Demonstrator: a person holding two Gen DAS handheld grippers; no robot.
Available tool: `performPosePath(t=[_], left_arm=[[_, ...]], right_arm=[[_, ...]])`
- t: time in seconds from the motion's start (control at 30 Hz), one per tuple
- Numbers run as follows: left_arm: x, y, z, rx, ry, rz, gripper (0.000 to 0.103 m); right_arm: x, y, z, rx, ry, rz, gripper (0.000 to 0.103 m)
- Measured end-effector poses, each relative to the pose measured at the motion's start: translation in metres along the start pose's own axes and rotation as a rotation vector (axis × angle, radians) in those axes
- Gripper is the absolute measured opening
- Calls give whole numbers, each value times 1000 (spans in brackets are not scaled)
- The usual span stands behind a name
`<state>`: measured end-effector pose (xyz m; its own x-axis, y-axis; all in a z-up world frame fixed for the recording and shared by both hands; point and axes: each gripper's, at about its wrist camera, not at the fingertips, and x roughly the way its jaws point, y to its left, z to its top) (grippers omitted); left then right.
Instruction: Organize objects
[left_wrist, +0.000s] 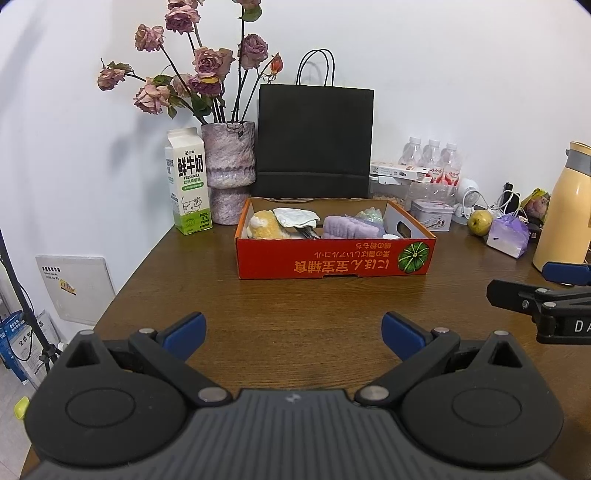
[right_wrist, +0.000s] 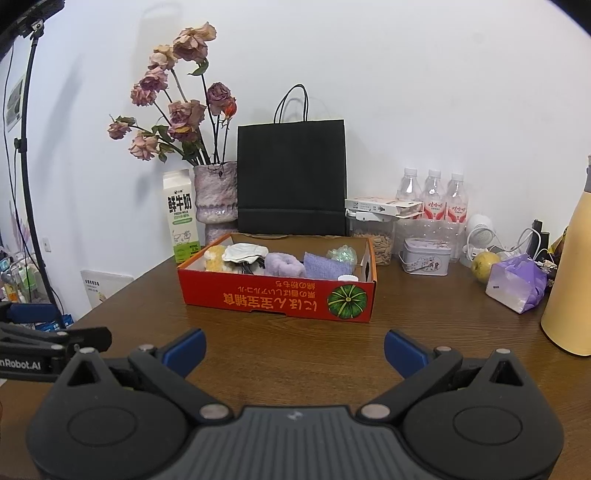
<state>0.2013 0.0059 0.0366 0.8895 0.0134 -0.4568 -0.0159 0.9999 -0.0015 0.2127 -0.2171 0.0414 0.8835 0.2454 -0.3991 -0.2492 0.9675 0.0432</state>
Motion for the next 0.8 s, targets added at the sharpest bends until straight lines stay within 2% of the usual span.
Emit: performPosePath(t=[0.8], left_arm=[[1,5,-7,-30,22,-16,103]], right_arm=[[-5,2,-5,-5,6,-1,103]])
